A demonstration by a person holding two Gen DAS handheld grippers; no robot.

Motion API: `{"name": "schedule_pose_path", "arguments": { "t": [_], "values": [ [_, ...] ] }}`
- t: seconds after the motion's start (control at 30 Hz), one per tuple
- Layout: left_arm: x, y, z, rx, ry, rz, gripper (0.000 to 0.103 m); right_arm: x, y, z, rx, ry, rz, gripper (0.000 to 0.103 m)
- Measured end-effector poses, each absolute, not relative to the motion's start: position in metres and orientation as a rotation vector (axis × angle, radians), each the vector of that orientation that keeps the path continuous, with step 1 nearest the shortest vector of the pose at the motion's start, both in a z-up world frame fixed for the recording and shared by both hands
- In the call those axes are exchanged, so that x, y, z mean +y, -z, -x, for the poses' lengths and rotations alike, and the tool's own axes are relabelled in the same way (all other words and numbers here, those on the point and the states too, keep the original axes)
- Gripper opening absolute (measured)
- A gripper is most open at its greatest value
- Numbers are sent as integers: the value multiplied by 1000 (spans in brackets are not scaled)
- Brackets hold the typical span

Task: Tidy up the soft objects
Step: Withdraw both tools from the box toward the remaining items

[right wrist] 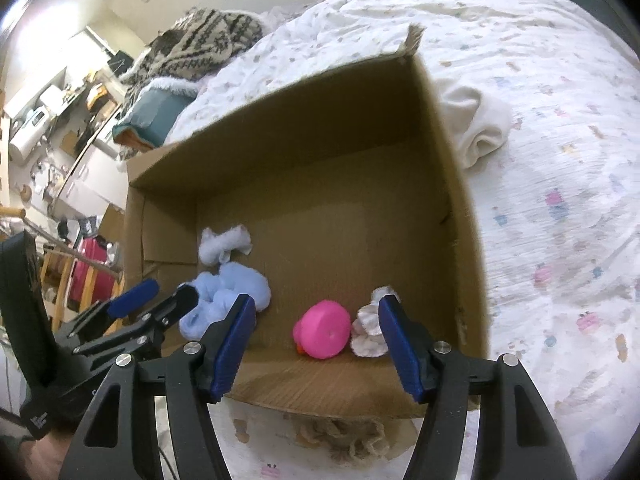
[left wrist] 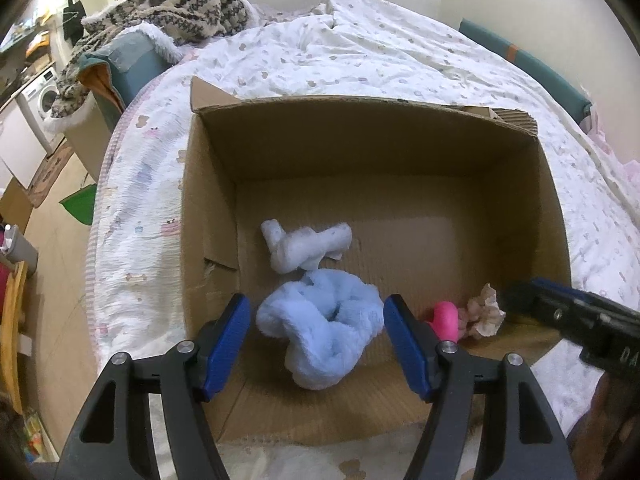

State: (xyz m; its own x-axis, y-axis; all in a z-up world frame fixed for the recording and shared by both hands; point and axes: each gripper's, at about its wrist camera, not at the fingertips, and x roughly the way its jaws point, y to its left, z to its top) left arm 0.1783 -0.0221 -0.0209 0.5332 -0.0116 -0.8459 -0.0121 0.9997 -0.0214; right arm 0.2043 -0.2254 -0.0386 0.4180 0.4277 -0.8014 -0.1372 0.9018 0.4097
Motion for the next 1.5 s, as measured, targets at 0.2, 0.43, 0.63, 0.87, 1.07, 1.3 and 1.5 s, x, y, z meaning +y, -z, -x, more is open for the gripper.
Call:
{"name": "schedule_pose_path", "arguments": {
  "t": [0.2, 0.43, 0.63, 0.87, 1.07, 1.3, 1.5],
  "values": [
    [-20, 12, -163, 1004, 1, 29, 66, -235, 32, -195, 1074, -343, -328, 68],
    [-18, 7, -141, 1001, -3, 51, 66, -236, 23, -173, 1066, -347, -306, 68],
    [-20, 7, -121, 1014, 2, 64, 66, -246, 20, -151, 1065, -333, -331, 68],
    [-22, 10, -102, 1028, 0, 80, 66, -255, 22, -131, 1078, -311, -367, 68],
    [-25, 13, -89, 1036, -2, 85, 66, -264, 25, -117, 1090, -289, -385, 68],
    [-32, 22, -78, 1038, 4, 85, 66, -278, 37, -108, 1134, -241, -443, 68],
    [-37, 31, -77, 1027, 16, 74, 66, -287, 47, -112, 1167, -203, -496, 68]
  ]
}}
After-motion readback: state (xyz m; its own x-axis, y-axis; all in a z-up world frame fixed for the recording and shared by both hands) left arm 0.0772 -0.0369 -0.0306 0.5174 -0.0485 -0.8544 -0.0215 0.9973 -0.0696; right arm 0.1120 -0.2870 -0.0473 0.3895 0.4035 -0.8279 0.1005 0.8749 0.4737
